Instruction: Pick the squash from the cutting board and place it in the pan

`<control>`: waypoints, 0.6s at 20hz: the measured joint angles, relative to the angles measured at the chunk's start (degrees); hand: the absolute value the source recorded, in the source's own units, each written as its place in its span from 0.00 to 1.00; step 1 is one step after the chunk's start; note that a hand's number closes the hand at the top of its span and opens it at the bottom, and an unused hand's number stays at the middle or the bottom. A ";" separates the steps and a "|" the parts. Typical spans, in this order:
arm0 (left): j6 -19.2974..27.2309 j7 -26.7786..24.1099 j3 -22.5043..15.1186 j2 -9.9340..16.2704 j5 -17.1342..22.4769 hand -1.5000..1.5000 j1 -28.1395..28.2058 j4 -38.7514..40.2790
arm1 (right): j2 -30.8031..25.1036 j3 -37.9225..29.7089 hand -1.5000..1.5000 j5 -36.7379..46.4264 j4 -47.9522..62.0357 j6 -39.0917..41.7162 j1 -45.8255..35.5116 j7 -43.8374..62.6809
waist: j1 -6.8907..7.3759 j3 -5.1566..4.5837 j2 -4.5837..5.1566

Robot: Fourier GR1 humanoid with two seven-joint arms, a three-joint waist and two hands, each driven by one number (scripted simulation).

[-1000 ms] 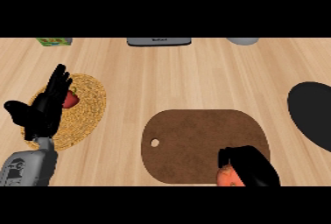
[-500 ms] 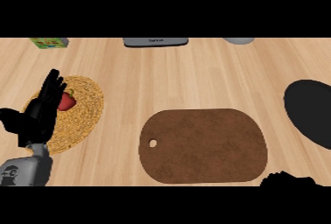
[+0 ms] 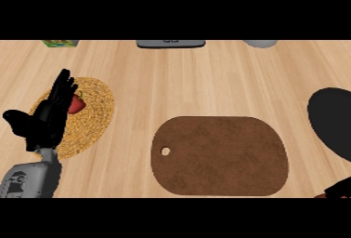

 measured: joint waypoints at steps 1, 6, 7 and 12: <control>-0.22 -0.21 0.13 0.08 0.16 0.50 -0.53 0.66 | 0.05 -2.17 1.00 -3.57 1.44 0.54 -1.28 -0.24 | 0.16 -0.01 0.08; -0.18 -0.34 -0.64 -0.47 -0.26 0.50 -0.62 0.24 | -2.98 -13.43 1.00 -16.74 13.48 4.09 -10.96 -1.20 | 1.27 -0.01 0.22; -0.20 -0.08 -0.88 -0.55 -0.38 0.50 -0.87 0.19 | -4.02 -15.00 1.00 -17.48 17.22 4.47 -13.23 -1.98 | 1.44 -0.01 0.25; -0.63 -0.41 -0.87 -0.51 -0.34 0.50 -1.85 1.11 | -8.88 -18.80 1.00 -16.80 37.66 4.55 -25.32 -8.33 | 2.27 0.01 0.46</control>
